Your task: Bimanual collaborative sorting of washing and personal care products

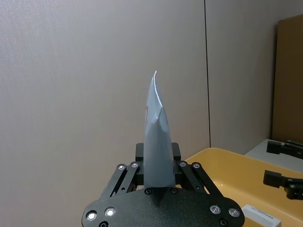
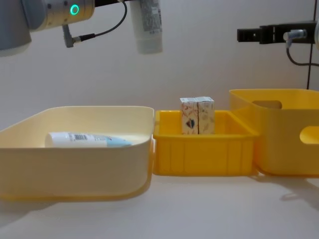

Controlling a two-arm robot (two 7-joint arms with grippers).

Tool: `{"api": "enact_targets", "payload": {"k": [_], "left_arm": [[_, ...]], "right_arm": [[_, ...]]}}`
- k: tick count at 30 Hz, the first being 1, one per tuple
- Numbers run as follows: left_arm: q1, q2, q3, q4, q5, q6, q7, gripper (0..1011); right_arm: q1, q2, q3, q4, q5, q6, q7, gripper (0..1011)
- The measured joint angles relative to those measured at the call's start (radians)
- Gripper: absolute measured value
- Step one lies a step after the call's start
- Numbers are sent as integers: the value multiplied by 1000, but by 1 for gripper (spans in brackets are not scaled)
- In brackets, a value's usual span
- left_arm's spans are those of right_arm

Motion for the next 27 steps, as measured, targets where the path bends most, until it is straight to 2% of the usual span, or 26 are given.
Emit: {"api": "enact_targets", "payload": {"k": [8, 19, 27], "left_arm": [[-9, 0, 9, 3, -18, 13, -21, 291], [-62, -29, 32, 81, -43, 0, -71, 291], [-81, -44, 47, 113, -58, -3, -96, 291]], "right_arm": [[1, 17, -15, 0, 26, -6, 65, 1001], [12, 47, -44, -1, 76, -16, 179, 1001], [21, 57, -57, 17, 80, -39, 200, 1001]]}}
